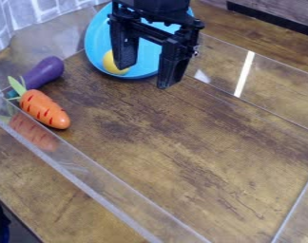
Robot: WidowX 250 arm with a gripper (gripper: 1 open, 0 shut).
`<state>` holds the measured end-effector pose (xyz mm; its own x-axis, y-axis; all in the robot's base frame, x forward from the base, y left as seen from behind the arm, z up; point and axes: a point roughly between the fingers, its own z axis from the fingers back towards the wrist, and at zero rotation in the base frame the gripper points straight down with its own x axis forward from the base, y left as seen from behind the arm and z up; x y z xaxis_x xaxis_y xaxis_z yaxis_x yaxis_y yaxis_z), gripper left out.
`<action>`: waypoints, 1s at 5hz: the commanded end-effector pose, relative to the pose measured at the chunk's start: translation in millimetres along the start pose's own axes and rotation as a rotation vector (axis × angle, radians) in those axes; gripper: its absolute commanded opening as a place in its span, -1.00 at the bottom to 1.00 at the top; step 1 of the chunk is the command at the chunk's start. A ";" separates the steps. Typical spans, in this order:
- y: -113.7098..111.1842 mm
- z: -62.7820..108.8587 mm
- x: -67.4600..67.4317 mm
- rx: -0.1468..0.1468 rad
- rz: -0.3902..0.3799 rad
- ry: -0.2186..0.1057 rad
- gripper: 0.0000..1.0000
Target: Remove the purple eggplant from the blue tray and put it on the table
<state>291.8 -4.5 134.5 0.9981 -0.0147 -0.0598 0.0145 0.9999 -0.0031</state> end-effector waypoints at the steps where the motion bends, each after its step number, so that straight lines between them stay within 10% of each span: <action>1: 4.0 -5.8 0.7 0.005 -0.045 0.015 1.00; 5: 42.6 -19.2 20.8 0.040 -0.309 0.035 1.00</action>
<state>304.4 31.0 99.5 0.9345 -0.3232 -0.1491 0.3251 0.9456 -0.0125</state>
